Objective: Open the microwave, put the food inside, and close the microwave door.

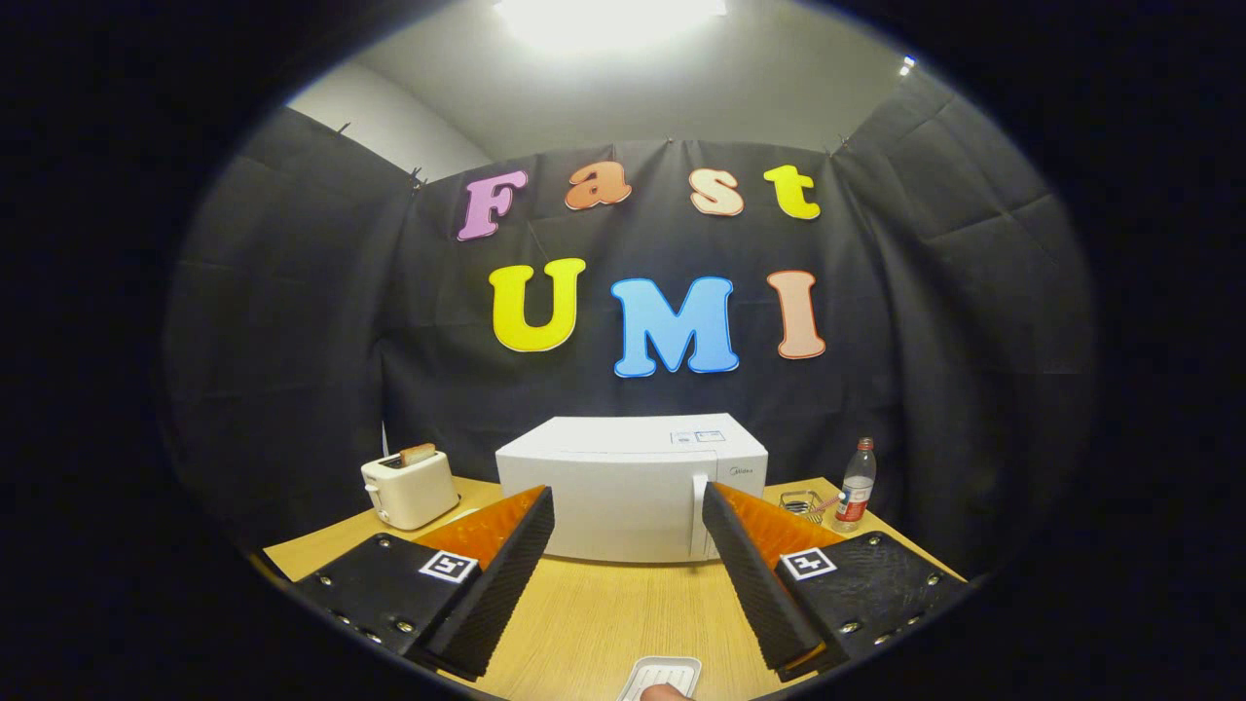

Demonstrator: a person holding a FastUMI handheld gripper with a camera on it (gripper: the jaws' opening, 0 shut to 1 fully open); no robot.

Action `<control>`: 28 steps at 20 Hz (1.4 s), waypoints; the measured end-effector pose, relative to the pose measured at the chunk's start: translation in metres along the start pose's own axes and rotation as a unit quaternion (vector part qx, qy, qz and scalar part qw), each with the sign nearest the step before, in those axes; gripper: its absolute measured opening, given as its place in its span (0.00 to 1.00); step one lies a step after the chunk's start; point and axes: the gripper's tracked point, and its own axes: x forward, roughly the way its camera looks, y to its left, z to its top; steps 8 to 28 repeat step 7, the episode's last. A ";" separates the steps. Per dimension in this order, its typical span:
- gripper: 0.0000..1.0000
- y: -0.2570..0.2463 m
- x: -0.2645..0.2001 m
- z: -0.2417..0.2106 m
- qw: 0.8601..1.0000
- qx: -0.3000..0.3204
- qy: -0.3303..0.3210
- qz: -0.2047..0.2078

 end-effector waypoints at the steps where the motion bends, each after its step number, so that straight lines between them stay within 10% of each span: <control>1: 0.97 0.001 -0.001 0.001 1.000 -0.002 0.000 0.000; 28: 0.97 0.008 -0.002 0.006 1.000 -0.008 -0.003 0.001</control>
